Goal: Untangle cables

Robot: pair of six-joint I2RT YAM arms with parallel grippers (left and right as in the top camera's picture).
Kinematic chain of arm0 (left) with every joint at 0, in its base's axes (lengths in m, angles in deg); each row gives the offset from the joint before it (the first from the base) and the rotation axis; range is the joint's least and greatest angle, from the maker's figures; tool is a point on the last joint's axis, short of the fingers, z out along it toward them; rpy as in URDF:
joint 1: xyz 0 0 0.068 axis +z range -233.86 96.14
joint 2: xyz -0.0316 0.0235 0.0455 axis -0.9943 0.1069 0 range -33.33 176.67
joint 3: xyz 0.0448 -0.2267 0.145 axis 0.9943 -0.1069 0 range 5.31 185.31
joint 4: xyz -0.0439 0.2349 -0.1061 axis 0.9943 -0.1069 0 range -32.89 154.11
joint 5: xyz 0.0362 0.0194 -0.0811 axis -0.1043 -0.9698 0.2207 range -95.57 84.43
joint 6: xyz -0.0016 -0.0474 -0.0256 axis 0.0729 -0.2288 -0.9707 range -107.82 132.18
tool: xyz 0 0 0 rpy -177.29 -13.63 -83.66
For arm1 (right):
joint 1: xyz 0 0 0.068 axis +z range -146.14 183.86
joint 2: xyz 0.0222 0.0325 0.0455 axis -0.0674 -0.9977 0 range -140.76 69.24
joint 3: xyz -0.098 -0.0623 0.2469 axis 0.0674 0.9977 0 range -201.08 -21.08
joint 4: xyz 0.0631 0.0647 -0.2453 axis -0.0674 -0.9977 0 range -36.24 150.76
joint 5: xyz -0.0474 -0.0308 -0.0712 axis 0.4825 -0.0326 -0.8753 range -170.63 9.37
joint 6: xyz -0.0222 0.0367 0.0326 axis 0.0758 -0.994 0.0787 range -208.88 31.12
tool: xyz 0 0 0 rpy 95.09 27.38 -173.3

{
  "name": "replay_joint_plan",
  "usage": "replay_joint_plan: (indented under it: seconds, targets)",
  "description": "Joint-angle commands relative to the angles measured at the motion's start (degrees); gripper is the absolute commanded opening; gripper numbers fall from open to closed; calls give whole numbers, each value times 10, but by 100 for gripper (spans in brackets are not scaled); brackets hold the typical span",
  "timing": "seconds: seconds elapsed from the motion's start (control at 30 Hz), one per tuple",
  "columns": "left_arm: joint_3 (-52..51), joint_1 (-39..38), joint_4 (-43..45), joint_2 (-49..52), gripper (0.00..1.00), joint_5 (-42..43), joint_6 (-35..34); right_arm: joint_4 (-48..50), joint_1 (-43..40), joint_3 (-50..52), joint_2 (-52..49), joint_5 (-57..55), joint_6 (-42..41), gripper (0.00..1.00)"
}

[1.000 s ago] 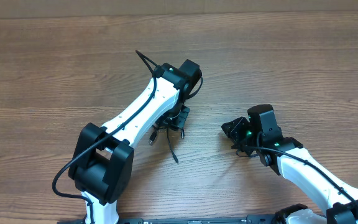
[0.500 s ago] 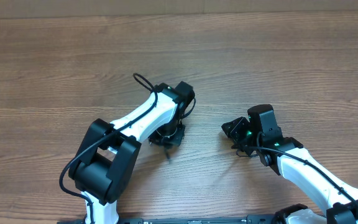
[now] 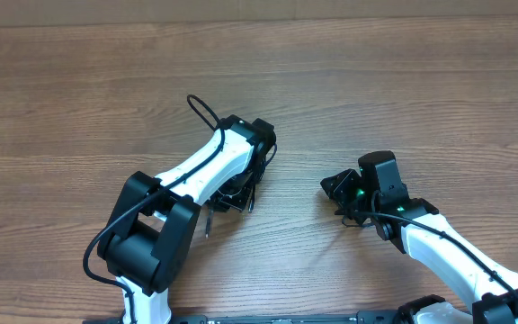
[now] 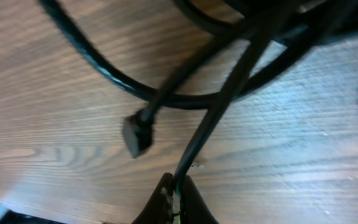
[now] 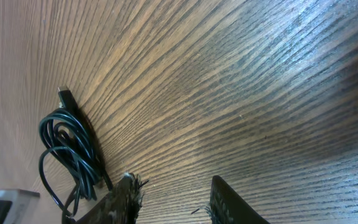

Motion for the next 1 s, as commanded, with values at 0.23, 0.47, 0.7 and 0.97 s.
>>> replay_joint_plan:
  seconds: [0.23, 0.47, 0.7, 0.97]
  targets:
    - [12, 8, 8, -7, 10, -99, -38, 2, 3, -9, 0, -6, 0, 36]
    - [19, 24, 15, -7, 11, -92, -36, 2, 3, -9, 0, -6, 0, 36]
    - [113, 25, -4, -7, 19, -22, -31, 3, 3, -9, 0, -6, 0, 36]
    - [134, 26, 122, -6, 30, 148, -31, 3, 3, -9, 0, -6, 0, 35]
